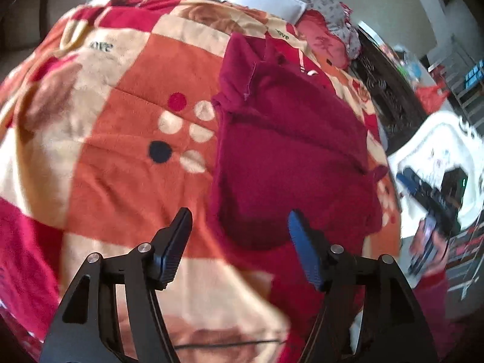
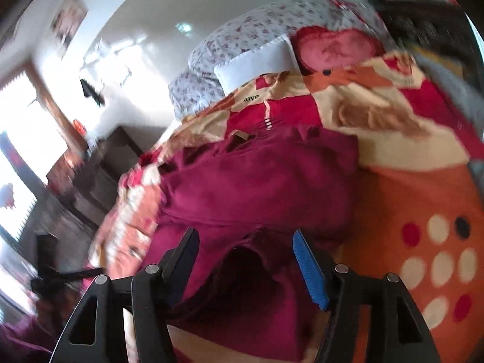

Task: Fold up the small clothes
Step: 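Lift the held hem with both grippers and fold it toward the collar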

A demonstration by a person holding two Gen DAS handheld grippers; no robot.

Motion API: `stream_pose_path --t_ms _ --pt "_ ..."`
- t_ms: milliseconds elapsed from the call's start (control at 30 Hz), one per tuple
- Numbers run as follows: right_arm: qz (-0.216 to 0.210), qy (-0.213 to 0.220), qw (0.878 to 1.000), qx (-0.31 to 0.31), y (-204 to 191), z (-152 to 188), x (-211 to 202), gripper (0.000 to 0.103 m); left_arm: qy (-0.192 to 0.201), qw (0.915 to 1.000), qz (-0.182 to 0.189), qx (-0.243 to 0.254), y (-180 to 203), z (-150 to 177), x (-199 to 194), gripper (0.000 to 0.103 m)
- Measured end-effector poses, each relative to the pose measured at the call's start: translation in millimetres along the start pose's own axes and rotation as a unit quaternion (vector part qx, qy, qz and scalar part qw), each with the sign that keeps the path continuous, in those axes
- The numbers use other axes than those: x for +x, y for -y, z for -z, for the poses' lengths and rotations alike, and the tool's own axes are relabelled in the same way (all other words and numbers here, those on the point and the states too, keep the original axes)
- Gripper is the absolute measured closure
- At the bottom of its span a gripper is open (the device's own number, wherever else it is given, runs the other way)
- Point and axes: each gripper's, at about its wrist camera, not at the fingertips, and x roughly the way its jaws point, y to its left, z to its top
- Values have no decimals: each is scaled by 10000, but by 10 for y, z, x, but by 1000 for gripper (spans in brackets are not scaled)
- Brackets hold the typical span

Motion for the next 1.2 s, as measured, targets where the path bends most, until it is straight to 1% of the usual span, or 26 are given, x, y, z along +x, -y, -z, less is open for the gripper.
stream_pose_path --t_ms 100,167,233,267,300,333,433,467,533,567,633,700,833,967,1000,1033,1100,1133,1167,1200 --pt "100 -258 9996 -79 109 67 81 41 -120 9989 -227 392 -36 115 11 36" --pt "157 -403 9991 -45 180 119 128 41 -246 9974 -235 640 -70 192 41 36" --pt "258 -554 9981 -26 254 179 178 41 -365 9937 -287 1015 -53 295 63 36" --pt "282 -580 9979 -12 283 199 189 41 -375 9904 -320 1295 -5 350 65 36" --pt "293 -589 9978 -4 300 212 197 41 -351 9880 -351 1465 22 386 65 36" --pt "306 -601 9977 -9 318 219 205 41 -326 9857 -350 1613 58 412 66 36" --pt "357 -621 9973 -168 320 207 243 40 -296 9800 -99 1965 230 433 91 36" --pt "380 -620 9971 -230 310 204 254 37 -275 9768 -19 2124 315 438 117 36" --pt "476 -642 9958 -447 303 183 308 34 -270 9703 -8 2405 449 437 184 36" --pt "516 -685 9949 -523 305 173 344 34 -278 9648 -66 2615 533 451 243 36" --pt "549 -732 9940 -607 324 162 400 34 -269 9564 -226 2898 640 447 355 36" --pt "527 -795 9935 -626 369 146 483 34 -270 9513 -256 3059 703 434 430 36" --pt "351 -867 9935 -653 402 102 629 34 -311 9512 -14 3070 805 362 500 36" --pt "21 -935 9933 -673 352 61 773 34 -253 9467 86 3210 872 283 607 36" --pt "-45 -978 9930 -668 325 55 811 34 -258 9469 85 3204 876 265 637 36" --pt "-143 -1017 9924 -674 277 47 840 34 -289 9485 90 3154 862 227 691 36" --pt "-207 -984 9920 -770 202 48 856 34 -320 9542 119 2971 821 153 761 36" --pt "-176 -939 9920 -825 159 49 864 37 -303 9589 177 2816 789 102 784 36" --pt "-193 -874 9924 -846 125 49 865 57 -280 9642 229 2628 753 47 802 37" --pt "-210 -853 9926 -842 100 49 871 69 -254 9682 252 2475 721 1 809 40"
